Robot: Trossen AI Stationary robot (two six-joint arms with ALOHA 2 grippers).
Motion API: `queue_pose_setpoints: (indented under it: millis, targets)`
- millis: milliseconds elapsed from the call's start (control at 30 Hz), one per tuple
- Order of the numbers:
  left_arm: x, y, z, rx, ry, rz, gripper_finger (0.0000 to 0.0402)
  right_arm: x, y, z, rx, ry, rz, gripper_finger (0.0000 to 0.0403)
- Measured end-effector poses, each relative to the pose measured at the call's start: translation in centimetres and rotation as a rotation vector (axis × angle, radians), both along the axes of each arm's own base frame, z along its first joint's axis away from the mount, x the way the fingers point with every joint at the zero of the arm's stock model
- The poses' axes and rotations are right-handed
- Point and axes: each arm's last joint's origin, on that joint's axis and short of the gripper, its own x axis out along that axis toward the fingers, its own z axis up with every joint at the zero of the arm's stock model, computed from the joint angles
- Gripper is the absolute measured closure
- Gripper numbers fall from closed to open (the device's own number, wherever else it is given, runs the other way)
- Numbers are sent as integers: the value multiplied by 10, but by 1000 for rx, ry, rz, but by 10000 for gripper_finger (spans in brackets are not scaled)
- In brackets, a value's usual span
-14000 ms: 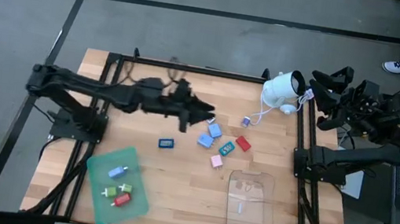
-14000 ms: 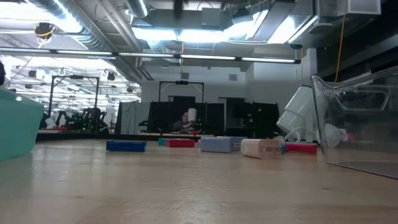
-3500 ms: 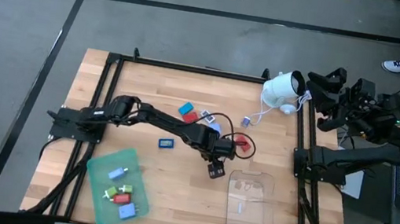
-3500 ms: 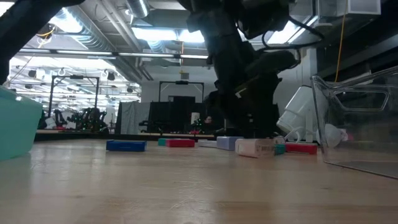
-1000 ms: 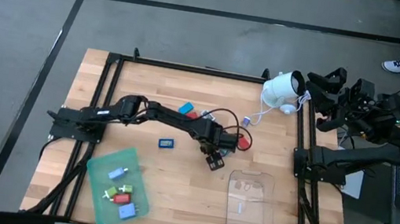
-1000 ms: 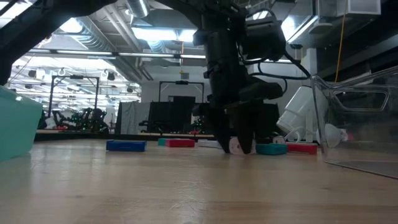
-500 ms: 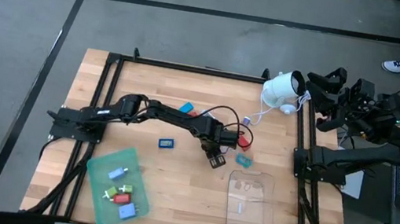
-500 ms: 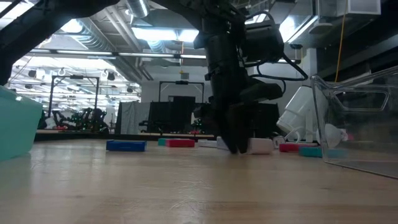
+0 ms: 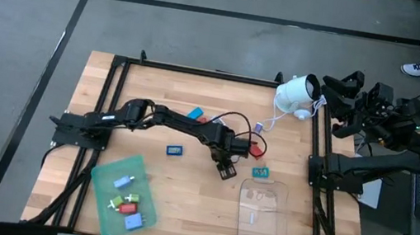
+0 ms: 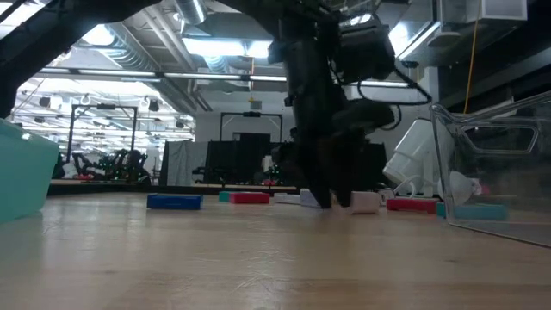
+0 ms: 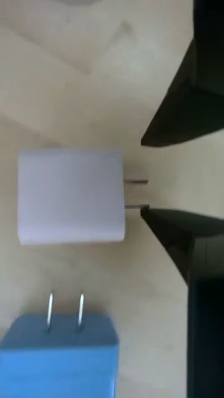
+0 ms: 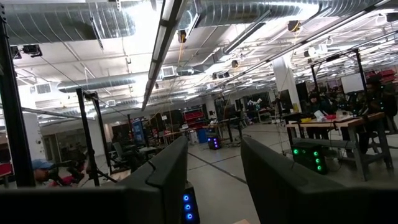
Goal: Pick & Place Office items
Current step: Put the pink charger adapter into the blue bin
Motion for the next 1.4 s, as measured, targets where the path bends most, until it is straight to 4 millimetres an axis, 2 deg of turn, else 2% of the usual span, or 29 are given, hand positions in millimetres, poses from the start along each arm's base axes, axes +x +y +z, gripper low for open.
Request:
queue_pose_setpoints:
  millis: [200, 400, 1000, 1267, 1400]
  targets:
    - [-5, -3, 10, -30, 16, 37, 134, 0, 0, 0, -2, 0, 2, 247]
    - [-5, -10, 19, -47, -16, 38, 86, 0, 0, 0, -6, 7, 1, 247]
    - [-3, 10, 24, 19, -56, 61, 84, 0, 0, 0, -1, 5, 2, 247]
    - [7, 13, 28, 60, -162, 36, 84, 0, 0, 0, 3, -3, 0, 247]
    - [7, 21, 23, 59, -146, 51, 85, 0, 0, 0, 7, -4, 2, 247]
